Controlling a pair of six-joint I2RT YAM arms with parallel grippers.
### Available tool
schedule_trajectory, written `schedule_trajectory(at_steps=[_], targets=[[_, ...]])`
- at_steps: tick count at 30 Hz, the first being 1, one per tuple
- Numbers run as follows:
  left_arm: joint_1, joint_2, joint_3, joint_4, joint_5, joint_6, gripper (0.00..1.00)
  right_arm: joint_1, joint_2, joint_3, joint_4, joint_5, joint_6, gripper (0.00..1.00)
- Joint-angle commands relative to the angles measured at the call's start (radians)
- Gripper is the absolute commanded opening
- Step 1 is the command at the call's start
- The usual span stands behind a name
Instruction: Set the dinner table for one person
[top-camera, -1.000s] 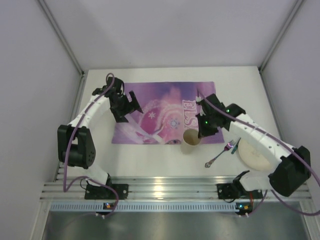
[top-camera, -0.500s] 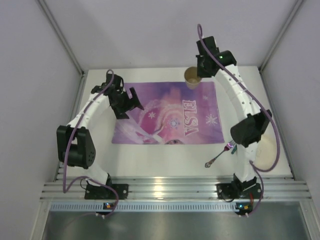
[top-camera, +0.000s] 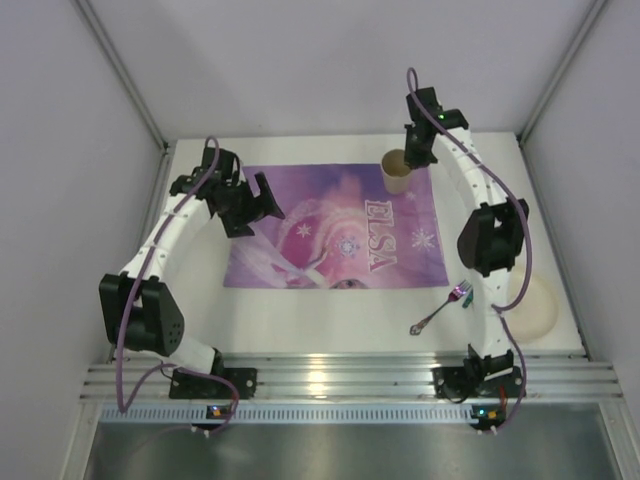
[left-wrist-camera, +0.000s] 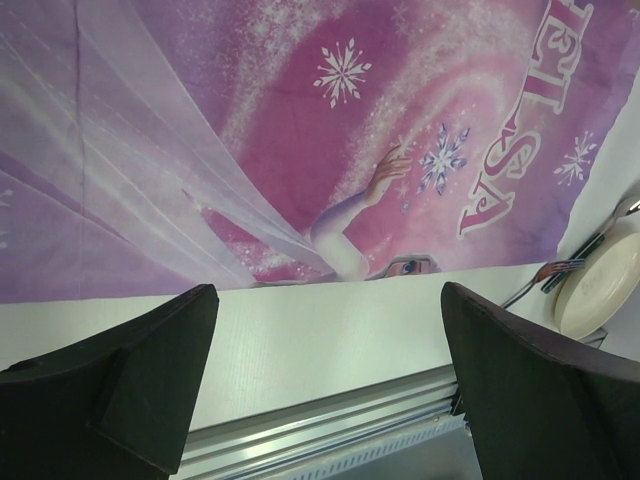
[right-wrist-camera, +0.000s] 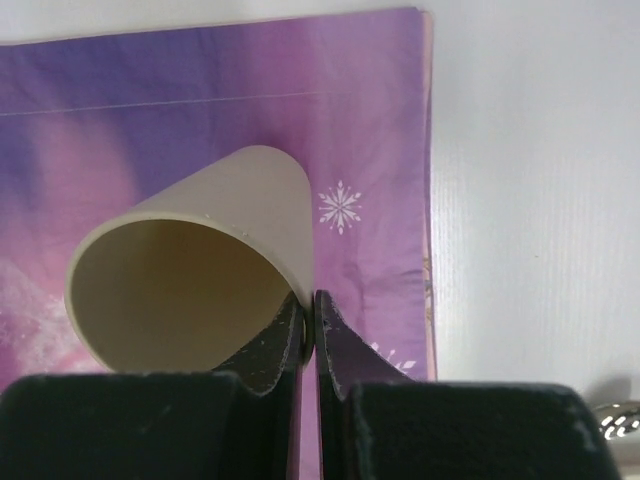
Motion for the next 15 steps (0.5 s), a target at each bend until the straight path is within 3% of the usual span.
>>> schedule_trajectory(at_steps=[1,8,10,11,13,15], targets=[[0.002,-0.025,-0.015,-0.020,0.008,0.012,0.99,0.000,-0.031,-0.056,0.076,-0.056,0.037,0.00],[0.002,-0.011,-0.017,-0.020,0.016,0.009,0.99,-0.018,0.008,-0.082,0.086,-0.099,0.082,0.00],[0.002,-0.008,-0.018,-0.022,0.020,0.009,0.99,-0.020,0.019,-0.052,0.067,-0.098,0.085,0.07],[0.002,-0.007,-0.018,-0.022,0.020,0.009,0.99,-0.020,0.016,-0.050,0.067,-0.098,0.082,0.30],[0.002,-0.004,-0.017,-0.020,0.020,0.011,0.99,-0.020,-0.001,-0.054,0.072,-0.090,0.077,0.50],[0.002,-0.002,-0.017,-0.022,0.024,0.011,0.99,-0.020,-0.018,-0.055,0.072,-0.087,0.071,0.77]])
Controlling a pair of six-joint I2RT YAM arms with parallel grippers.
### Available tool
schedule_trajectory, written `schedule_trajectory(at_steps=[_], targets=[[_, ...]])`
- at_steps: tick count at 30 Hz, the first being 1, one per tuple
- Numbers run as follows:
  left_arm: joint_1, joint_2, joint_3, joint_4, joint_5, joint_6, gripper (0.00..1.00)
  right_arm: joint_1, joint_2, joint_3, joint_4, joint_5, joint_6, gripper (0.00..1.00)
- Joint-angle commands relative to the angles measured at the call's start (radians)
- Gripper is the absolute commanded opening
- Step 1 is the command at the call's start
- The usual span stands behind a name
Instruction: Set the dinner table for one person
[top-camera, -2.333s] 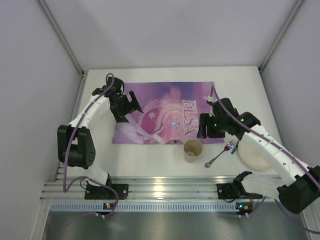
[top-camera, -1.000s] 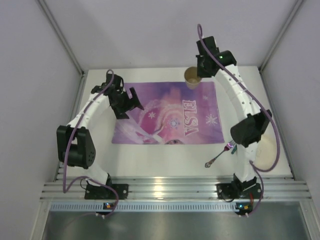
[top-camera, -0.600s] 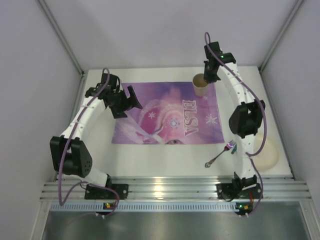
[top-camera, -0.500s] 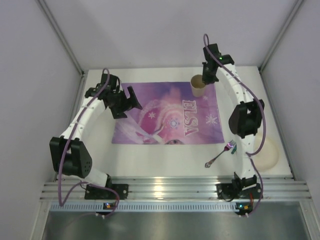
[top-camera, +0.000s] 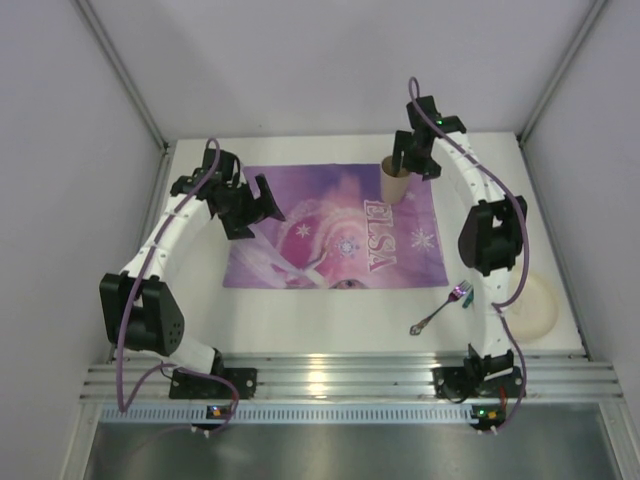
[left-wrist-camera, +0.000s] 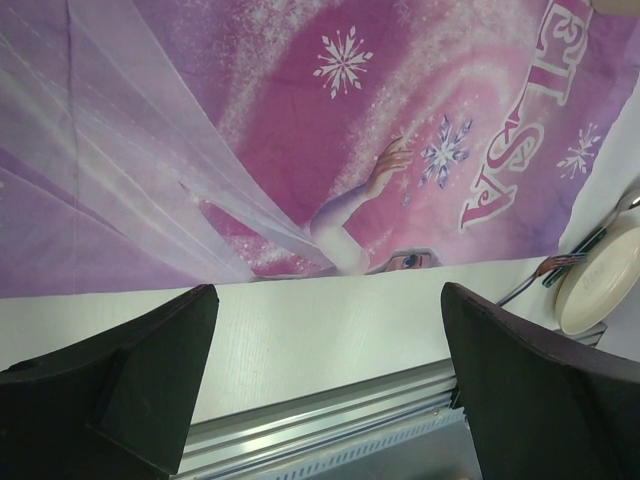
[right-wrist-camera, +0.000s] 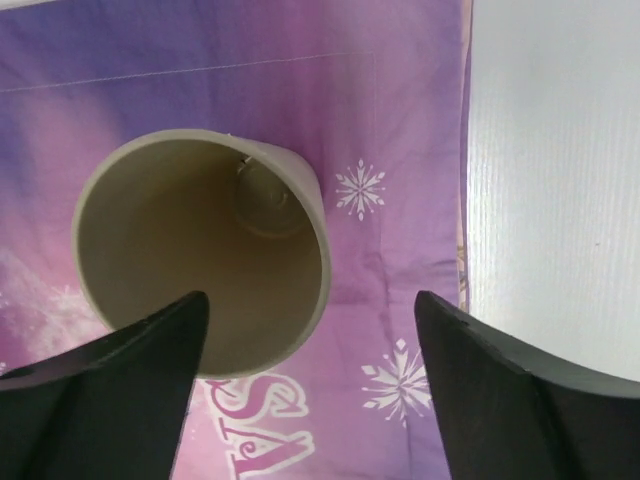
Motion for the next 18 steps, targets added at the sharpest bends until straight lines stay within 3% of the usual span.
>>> schedule_trajectory(at_steps=[1,3,11,14,18], targets=[[0.002,-0.003,-0.008,-0.010,0.017,0.010,0.99,-0.006,-0.033,0.046,0.024,-0.003,-0.006,0.86],[0.002,-0.003,-0.013,-0.010,0.019,0.010,0.99,-0.008,-0.053,0.052,0.016,-0.006,-0.009,1.00],[0.000,-0.012,-0.025,-0.007,0.020,0.016,0.99,-0.008,-0.226,0.107,-0.037,-0.040,-0.005,1.00],[0.000,-0.020,-0.029,0.003,0.019,0.022,0.99,-0.040,-0.388,-0.027,-0.051,0.032,0.032,1.00],[-0.012,-0.020,-0.028,0.017,0.006,0.042,0.99,-0.225,-0.708,-0.454,-0.053,0.056,0.138,1.00]])
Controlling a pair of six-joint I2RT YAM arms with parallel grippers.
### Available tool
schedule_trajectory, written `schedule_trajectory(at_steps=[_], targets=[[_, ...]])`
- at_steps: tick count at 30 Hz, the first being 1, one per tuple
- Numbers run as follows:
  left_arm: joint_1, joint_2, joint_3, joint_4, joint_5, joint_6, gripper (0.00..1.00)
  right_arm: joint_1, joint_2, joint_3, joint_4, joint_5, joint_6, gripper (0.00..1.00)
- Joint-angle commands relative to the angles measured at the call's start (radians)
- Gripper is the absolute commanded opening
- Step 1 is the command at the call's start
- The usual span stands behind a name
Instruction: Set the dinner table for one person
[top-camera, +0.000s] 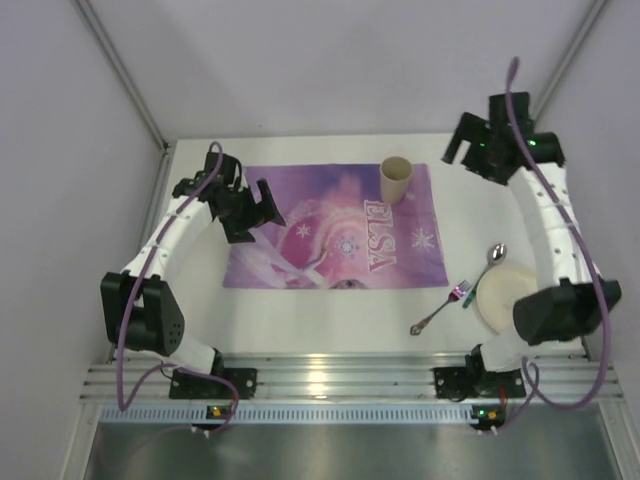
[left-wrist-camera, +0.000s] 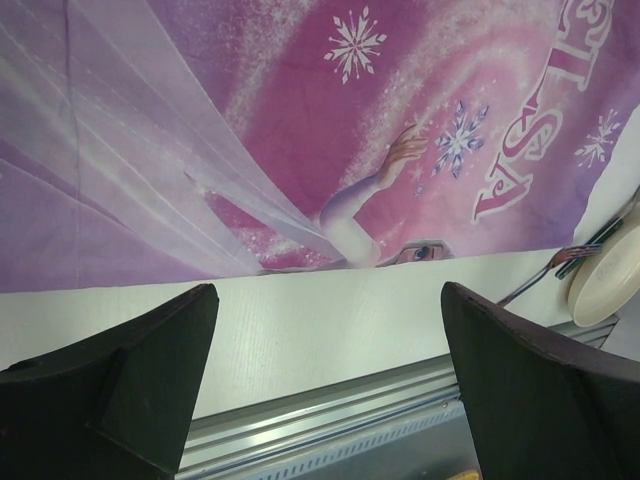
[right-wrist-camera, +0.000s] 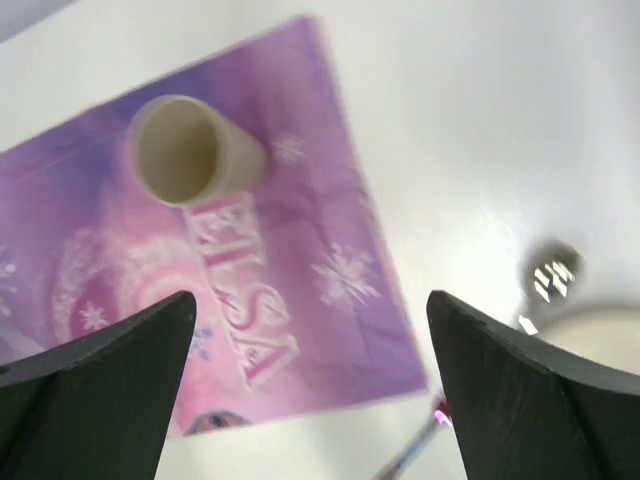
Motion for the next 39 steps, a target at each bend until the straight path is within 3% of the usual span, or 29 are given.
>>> schedule_trajectory(at_steps=[1,8,14,18,23,30,34,39], targets=[[-0.016,-0.017,-0.002,0.019,-0.002,0.033,0.99,-0.175,-0.270,-0.286,-0.037,0.065,0.101,1.00],[-0.047,-0.016,-0.064,0.079,0.018,0.025,0.99,-0.421,-0.632,-0.754,-0.155,0.104,0.138,1.00],[-0.078,0.004,-0.077,0.106,0.043,0.021,0.99,-0.521,-0.732,-1.052,-0.193,0.130,0.214,1.00],[-0.085,0.015,-0.048,0.085,0.058,0.044,0.99,-0.611,-0.723,-1.034,-0.265,0.093,0.277,0.98],[-0.125,0.032,-0.029,0.044,0.052,0.047,0.99,-0.722,-0.694,-1.035,-0.236,0.058,0.343,0.98],[-0.228,0.052,-0.040,0.085,0.086,0.031,0.99,-0.850,-0.622,-0.954,-0.236,0.140,0.343,0.99],[-0.228,0.052,-0.072,0.139,0.107,0.048,0.99,-0.900,-0.617,-1.038,-0.134,0.058,0.356,0.97],[-0.225,0.061,-0.086,0.169,0.135,0.074,0.99,-0.901,-0.769,-1.249,-0.063,-0.011,0.415,0.92]])
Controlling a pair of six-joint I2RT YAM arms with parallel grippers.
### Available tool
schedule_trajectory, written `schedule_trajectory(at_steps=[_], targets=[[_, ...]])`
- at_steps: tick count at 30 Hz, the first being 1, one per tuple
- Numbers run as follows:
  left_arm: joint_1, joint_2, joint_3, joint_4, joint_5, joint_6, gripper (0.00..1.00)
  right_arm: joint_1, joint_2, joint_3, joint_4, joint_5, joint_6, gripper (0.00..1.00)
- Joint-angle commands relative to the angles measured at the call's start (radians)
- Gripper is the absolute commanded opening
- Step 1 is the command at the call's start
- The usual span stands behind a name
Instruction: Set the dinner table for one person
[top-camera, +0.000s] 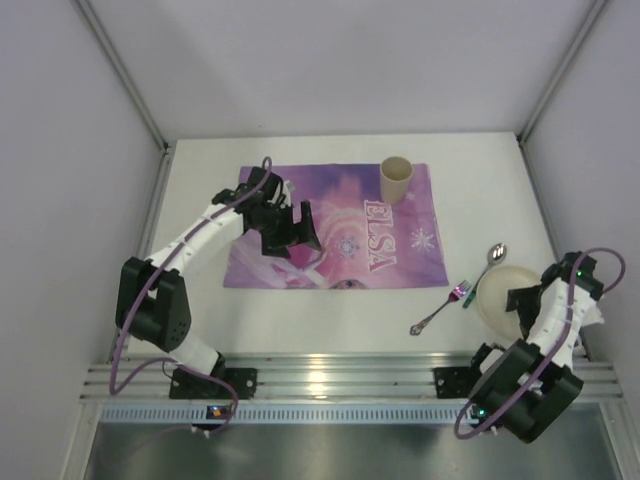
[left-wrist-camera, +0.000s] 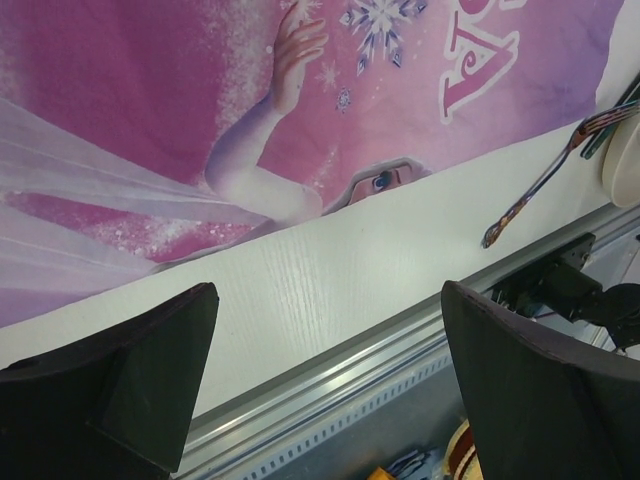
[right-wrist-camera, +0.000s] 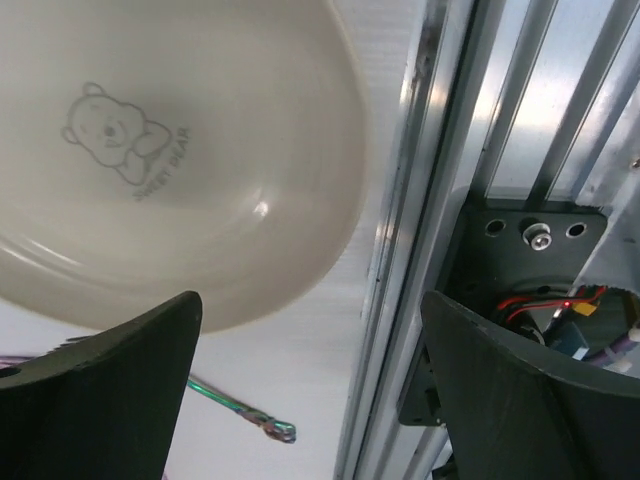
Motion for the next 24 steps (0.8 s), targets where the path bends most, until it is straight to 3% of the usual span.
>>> schedule_trajectory(at_steps=[1,8,17,21,24], targets=[[0.004,0.008,-0.019,0.070,0.043,0.025,0.99,-0.009,-0.141,-0.092,0.073,-0.057,0.051,0.91],[0.005,-0.006,-0.099,0.136,0.091,0.002,0.99,-0.006,-0.234,-0.284,0.252,-0.112,0.096,0.83],[0.005,-0.030,-0.105,0.132,0.094,0.014,0.99,0.026,-0.124,-0.272,0.312,0.007,0.160,0.74],[0.005,-0.036,-0.098,0.119,0.083,0.020,0.99,0.026,-0.041,-0.284,0.383,0.019,0.156,0.57],[0.010,-0.042,-0.096,0.112,0.069,0.028,0.99,0.026,0.024,-0.287,0.403,0.036,0.117,0.33]])
